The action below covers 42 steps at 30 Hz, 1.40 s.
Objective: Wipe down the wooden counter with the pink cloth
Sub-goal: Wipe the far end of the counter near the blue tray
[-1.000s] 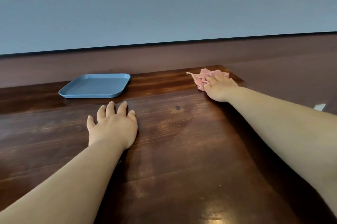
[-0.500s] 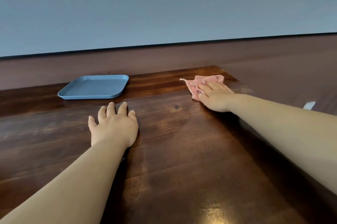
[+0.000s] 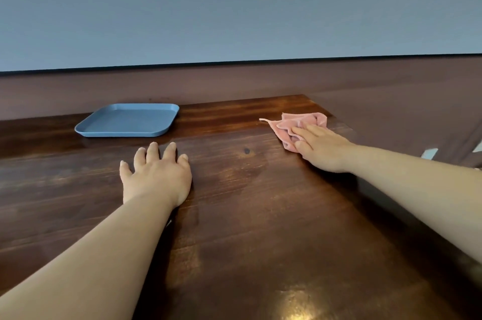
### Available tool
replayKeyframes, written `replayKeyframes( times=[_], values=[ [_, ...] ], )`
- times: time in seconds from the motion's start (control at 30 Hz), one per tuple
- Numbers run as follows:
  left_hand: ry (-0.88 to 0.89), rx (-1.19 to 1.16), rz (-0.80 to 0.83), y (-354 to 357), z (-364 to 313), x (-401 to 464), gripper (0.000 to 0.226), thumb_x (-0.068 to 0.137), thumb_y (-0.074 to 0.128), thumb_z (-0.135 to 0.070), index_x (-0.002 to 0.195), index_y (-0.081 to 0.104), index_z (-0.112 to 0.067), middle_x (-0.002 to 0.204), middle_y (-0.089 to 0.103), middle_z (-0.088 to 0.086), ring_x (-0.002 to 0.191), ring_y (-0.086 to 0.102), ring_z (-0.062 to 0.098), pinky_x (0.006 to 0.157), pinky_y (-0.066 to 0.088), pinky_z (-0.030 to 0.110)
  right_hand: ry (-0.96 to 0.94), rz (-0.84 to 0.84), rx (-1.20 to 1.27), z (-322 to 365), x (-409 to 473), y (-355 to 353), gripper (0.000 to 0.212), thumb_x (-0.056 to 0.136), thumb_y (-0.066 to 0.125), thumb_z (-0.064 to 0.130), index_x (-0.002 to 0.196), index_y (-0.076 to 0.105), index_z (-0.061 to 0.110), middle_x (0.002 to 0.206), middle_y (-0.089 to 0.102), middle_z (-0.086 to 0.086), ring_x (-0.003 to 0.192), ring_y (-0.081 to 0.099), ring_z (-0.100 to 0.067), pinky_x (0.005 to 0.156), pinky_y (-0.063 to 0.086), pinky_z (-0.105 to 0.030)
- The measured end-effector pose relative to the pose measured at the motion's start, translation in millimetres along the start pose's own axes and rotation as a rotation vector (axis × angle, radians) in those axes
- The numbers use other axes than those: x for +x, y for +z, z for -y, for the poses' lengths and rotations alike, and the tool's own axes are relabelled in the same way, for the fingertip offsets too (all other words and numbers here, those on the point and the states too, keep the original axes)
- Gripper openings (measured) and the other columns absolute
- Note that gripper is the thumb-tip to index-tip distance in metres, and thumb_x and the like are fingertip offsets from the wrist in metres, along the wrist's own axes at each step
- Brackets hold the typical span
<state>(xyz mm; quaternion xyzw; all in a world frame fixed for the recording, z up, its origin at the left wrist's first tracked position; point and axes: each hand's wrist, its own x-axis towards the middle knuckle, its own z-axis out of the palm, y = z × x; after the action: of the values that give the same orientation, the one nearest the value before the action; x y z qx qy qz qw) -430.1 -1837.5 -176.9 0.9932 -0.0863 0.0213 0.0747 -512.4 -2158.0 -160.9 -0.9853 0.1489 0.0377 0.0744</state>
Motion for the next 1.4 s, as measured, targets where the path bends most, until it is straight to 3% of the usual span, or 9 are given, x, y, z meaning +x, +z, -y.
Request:
replayKeyframes(
  times=[0.2,0.33,0.43,0.6,0.77,0.97,1.07,1.2,1.4],
  values=[
    [-0.011,-0.005,-0.003,-1,0,2,0.058,0.096,0.007,-0.054,0.152,0.010,-0.039,0.162,0.007,0.000,0.149,0.001,0.023,0.117,0.003,0.054,0.157,-0.013,-0.028,2,39,-19,0.056,0.107,0.015,0.044,0.161,0.020,0.028,0.170,0.004,-0.001,0.155,0.006,-0.027,0.125,0.009,-0.045],
    [-0.002,-0.003,-0.003,1,2,1,0.058,0.096,0.007,-0.055,0.152,0.009,-0.039,0.162,0.006,-0.001,0.149,0.001,0.023,0.117,0.002,0.053,0.094,-0.002,-0.007,-6,26,-5,0.058,0.106,0.014,0.046,0.161,0.017,0.029,0.170,0.001,0.001,0.156,0.000,-0.026,0.126,0.006,-0.045],
    [-0.013,-0.001,-0.002,1,1,4,0.058,0.096,0.007,-0.055,0.152,0.010,-0.040,0.162,0.006,-0.001,0.149,0.001,0.023,0.116,0.003,0.054,0.156,-0.009,0.011,-22,23,-6,0.057,0.106,0.014,0.044,0.161,0.019,0.030,0.170,0.002,0.002,0.156,0.002,-0.024,0.124,0.007,-0.043],
    [-0.014,-0.007,-0.011,-1,1,2,0.057,0.097,0.007,-0.054,0.152,0.011,-0.039,0.162,0.007,0.000,0.149,0.001,0.023,0.117,0.003,0.054,0.251,-0.075,-0.020,-17,42,-25,0.049,0.106,0.021,0.041,0.150,0.039,0.027,0.158,0.027,-0.010,0.144,0.026,-0.036,0.115,0.029,-0.047],
    [-0.020,-0.003,-0.038,4,0,3,0.058,0.096,0.007,-0.054,0.152,0.012,-0.039,0.162,0.008,-0.001,0.148,0.001,0.022,0.117,0.003,0.053,0.147,-0.003,-0.010,-35,9,-10,0.057,0.106,0.014,0.048,0.160,0.015,0.034,0.170,0.000,0.004,0.156,0.002,-0.025,0.123,0.009,-0.043],
    [-0.015,-0.014,-0.030,0,1,0,0.058,0.096,0.008,-0.055,0.152,0.013,-0.039,0.162,0.008,-0.002,0.149,0.002,0.022,0.117,0.003,0.052,0.378,-0.068,-0.002,-16,34,-21,0.056,0.106,0.017,0.048,0.159,0.023,0.031,0.164,0.017,-0.007,0.151,0.017,-0.033,0.122,0.021,-0.047],
    [-0.004,-0.018,-0.022,-1,3,0,0.059,0.096,0.008,-0.055,0.152,0.012,-0.038,0.162,0.007,-0.001,0.149,0.001,0.022,0.117,0.002,0.051,0.266,-0.061,-0.011,-19,23,-17,0.056,0.105,0.018,0.045,0.159,0.022,0.031,0.165,0.017,-0.009,0.150,0.017,-0.034,0.121,0.022,-0.046],
    [-0.013,-0.005,-0.028,3,0,5,0.058,0.096,0.009,-0.054,0.152,0.013,-0.038,0.162,0.008,-0.001,0.148,0.003,0.023,0.116,0.004,0.053,0.089,0.019,-0.013,-49,-7,-6,0.056,0.106,0.018,0.044,0.161,0.015,0.032,0.170,0.001,0.002,0.156,0.002,-0.022,0.124,0.010,-0.042],
    [-0.015,-0.006,-0.023,-2,2,2,0.058,0.096,0.008,-0.055,0.152,0.014,-0.039,0.162,0.009,-0.001,0.148,0.004,0.023,0.117,0.004,0.054,0.246,-0.051,-0.027,-33,23,-19,0.057,0.107,0.016,0.042,0.162,0.014,0.028,0.170,0.005,0.000,0.154,0.010,-0.028,0.122,0.013,-0.044]
  ],
)
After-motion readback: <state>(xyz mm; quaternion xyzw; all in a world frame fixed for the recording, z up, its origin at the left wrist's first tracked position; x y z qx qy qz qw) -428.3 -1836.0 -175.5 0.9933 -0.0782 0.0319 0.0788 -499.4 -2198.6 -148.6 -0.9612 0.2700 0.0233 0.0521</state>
